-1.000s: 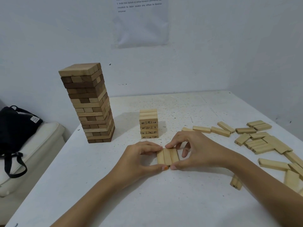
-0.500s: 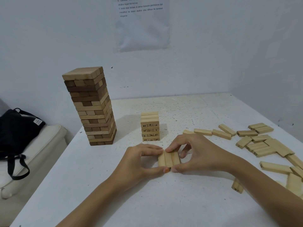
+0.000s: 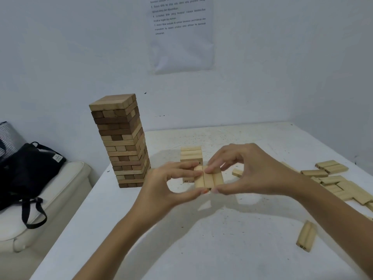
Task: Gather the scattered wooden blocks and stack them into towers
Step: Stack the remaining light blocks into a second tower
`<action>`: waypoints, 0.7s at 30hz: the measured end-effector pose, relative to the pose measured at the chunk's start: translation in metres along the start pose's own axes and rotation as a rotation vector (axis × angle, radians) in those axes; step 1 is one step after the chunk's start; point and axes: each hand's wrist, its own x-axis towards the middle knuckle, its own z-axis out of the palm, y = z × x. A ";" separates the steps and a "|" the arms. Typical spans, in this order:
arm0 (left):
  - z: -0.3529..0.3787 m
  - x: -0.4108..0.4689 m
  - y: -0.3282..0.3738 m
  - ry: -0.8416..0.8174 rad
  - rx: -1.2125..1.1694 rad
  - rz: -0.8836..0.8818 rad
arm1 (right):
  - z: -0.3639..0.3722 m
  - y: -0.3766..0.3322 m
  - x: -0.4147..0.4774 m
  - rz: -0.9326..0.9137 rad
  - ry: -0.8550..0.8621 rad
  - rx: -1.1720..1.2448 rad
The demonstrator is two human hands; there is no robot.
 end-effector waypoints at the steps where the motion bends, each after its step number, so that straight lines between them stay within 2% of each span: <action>1: -0.004 0.005 0.002 0.002 0.013 0.006 | -0.004 -0.003 0.006 -0.005 -0.002 -0.012; 11: -0.027 0.058 -0.013 -0.004 0.005 -0.099 | -0.016 0.012 0.071 0.083 0.026 -0.008; 21: -0.021 0.063 -0.034 -0.002 -0.092 -0.210 | -0.006 0.030 0.084 0.138 -0.003 0.007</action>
